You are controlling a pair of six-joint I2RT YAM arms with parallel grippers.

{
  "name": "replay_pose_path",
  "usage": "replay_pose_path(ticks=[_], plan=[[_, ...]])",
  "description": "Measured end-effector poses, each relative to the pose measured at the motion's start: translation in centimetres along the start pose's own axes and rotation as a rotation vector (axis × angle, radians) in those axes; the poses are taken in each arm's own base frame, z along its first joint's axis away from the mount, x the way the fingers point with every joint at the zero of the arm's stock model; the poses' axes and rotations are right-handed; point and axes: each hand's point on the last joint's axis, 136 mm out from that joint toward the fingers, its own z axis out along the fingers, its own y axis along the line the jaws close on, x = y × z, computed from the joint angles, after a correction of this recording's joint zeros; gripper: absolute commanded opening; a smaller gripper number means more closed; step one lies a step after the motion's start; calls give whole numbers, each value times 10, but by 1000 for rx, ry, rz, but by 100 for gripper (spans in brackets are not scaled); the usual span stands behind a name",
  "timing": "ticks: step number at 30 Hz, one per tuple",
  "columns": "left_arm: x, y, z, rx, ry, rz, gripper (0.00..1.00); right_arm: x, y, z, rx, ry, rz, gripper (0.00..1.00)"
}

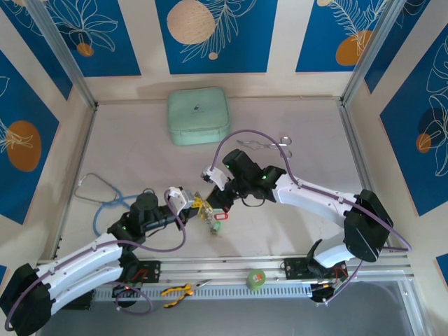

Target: Put the keys on the keyring

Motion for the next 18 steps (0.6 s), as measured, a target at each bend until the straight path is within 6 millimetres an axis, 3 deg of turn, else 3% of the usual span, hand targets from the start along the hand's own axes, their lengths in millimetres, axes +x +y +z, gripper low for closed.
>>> replay_pose_path(ticks=[18], plan=[[0,2,-1,-11,-3,11,0,-2,-5,0,25,-11,95,0]])
